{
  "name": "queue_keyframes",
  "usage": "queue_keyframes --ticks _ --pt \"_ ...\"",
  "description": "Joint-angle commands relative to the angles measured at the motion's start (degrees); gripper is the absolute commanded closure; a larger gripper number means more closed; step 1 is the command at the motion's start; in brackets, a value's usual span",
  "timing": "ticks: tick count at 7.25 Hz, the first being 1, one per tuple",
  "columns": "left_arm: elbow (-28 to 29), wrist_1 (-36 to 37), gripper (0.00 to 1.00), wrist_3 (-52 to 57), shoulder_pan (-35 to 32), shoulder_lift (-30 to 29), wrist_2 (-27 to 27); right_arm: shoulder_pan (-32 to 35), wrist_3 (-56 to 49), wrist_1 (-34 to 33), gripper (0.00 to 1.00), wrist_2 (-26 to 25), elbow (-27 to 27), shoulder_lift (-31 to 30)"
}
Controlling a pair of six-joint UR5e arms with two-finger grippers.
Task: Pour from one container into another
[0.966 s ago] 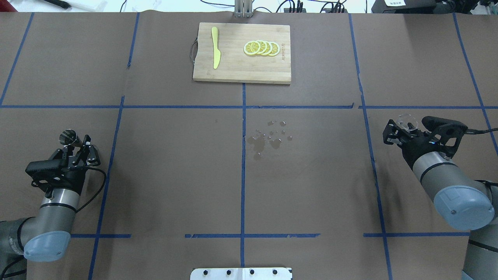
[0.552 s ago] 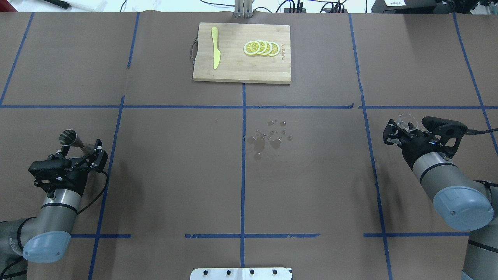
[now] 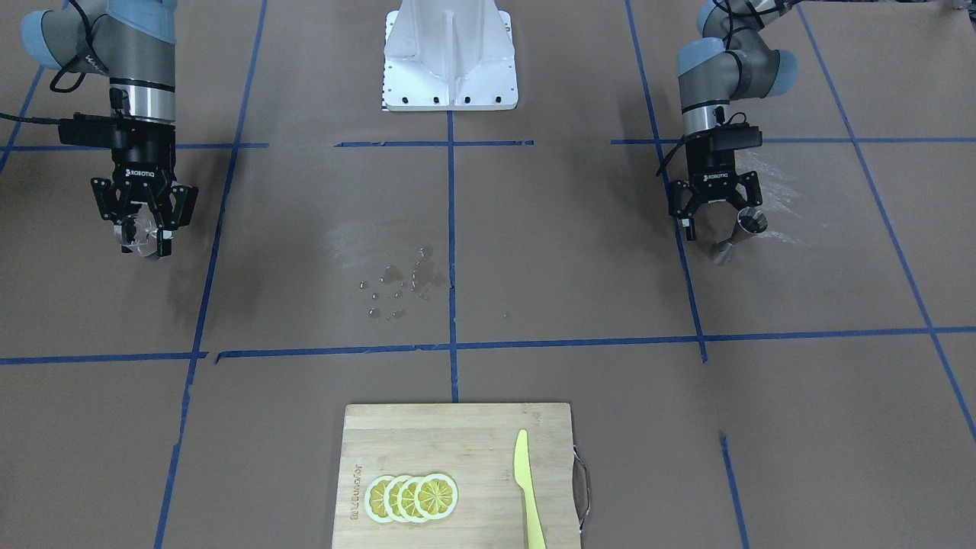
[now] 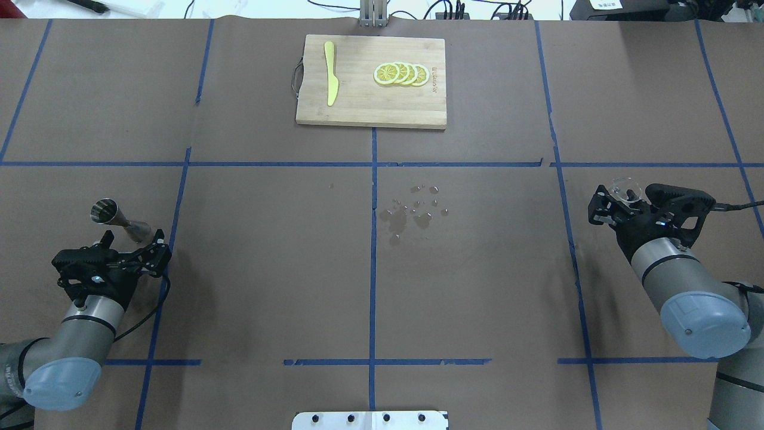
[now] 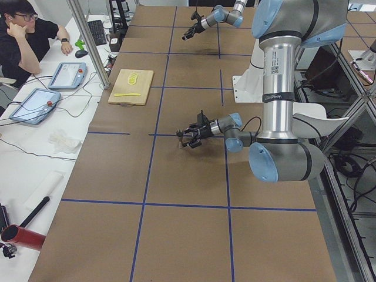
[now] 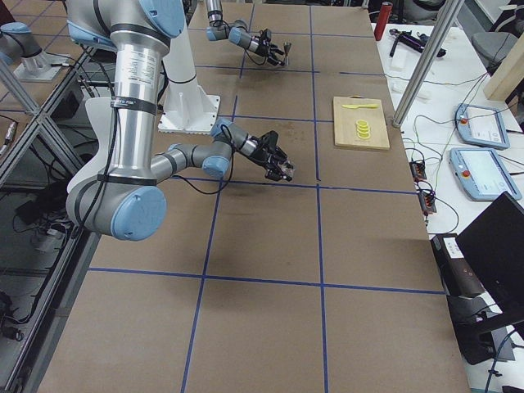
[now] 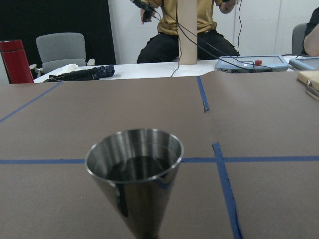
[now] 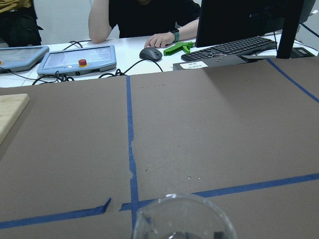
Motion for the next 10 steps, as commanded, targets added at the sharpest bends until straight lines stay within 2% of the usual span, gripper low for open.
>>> queue_keyframes --ticks 1,3,4,5,7,10 --pt "-9.6 -0.2 0.0 4.4 0.0 7.2 -6.1 -0.5 0.1 0.0 1.0 -0.6 -0.1 0.0" --pt "-10.4 -1.2 0.0 6.7 0.0 7.5 -11.7 -1.4 0.2 0.4 1.0 -2.7 -1.4 0.0" --pt "-11.7 -1.8 0.0 8.2 0.0 7.7 -15.9 -2.1 3.4 4.4 1.0 -4.4 -5.1 0.0" --pt "-14.1 -1.8 0.0 9.5 0.0 9.2 -18.3 -3.1 3.7 8.7 1.0 -6.3 -9.0 0.0" --pt "-19.5 -1.8 0.0 12.2 -0.3 12.6 -22.5 -5.0 3.5 9.8 1.0 -7.6 -10.7 0.0" --pt "-21.0 -1.8 0.0 12.6 -0.5 12.9 -22.8 -8.7 3.0 9.8 1.0 -7.6 -10.8 0.4"
